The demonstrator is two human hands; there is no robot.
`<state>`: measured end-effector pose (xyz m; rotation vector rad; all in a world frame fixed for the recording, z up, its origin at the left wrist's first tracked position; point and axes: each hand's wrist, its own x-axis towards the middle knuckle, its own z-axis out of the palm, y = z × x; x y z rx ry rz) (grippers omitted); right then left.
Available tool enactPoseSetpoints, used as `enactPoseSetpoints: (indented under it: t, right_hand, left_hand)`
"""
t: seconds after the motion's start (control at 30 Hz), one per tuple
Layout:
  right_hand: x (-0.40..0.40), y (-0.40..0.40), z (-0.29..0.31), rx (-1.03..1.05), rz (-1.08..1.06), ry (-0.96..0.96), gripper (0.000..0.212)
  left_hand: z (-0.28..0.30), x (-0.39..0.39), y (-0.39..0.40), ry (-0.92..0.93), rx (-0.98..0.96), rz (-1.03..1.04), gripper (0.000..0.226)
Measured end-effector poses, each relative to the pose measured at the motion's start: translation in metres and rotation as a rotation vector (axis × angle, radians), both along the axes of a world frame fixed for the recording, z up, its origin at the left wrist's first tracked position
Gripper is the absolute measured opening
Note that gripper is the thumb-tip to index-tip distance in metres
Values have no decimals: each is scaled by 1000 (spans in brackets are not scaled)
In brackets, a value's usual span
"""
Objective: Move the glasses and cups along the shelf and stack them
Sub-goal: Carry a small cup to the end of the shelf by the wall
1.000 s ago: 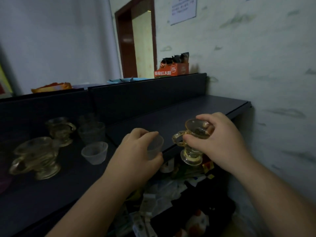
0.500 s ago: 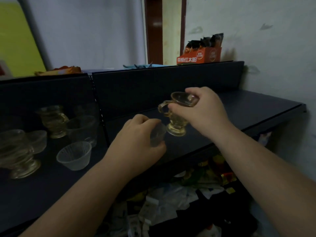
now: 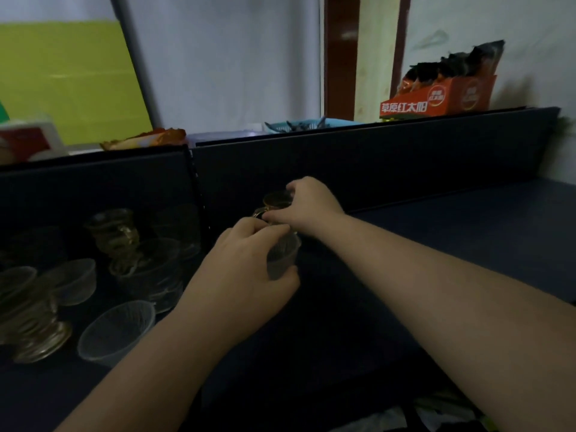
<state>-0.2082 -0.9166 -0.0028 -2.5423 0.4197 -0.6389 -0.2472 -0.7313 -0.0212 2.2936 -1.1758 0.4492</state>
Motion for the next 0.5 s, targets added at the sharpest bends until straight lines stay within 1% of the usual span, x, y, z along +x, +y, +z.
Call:
enactPoseSetpoints:
  t: [0.1, 0.13, 0.2, 0.3, 0.4, 0.5]
  right_hand:
    - [10, -2, -6, -25, 35, 8, 80]
    - [9, -5, -6, -31, 58, 28, 81]
    - [-4, -21, -3, -71, 99, 66, 75]
    - [-53, -67, 3, -109, 123, 31, 77]
    - [-120, -129, 4, -159, 81, -46, 70]
    - [-189, -196, -1, -258, 28, -7, 62]
  left_hand:
    - [2, 0, -10, -8, 15, 29, 54]
    - [3, -3, -15, -9, 13, 43, 53]
    - [3, -9, -28, 12, -5, 65, 50]
    - [2, -23, -59, 36, -10, 95, 56]
    - [2, -42, -105, 36, -5, 126, 62]
    - [0, -65, -161, 68, -5, 94, 62]
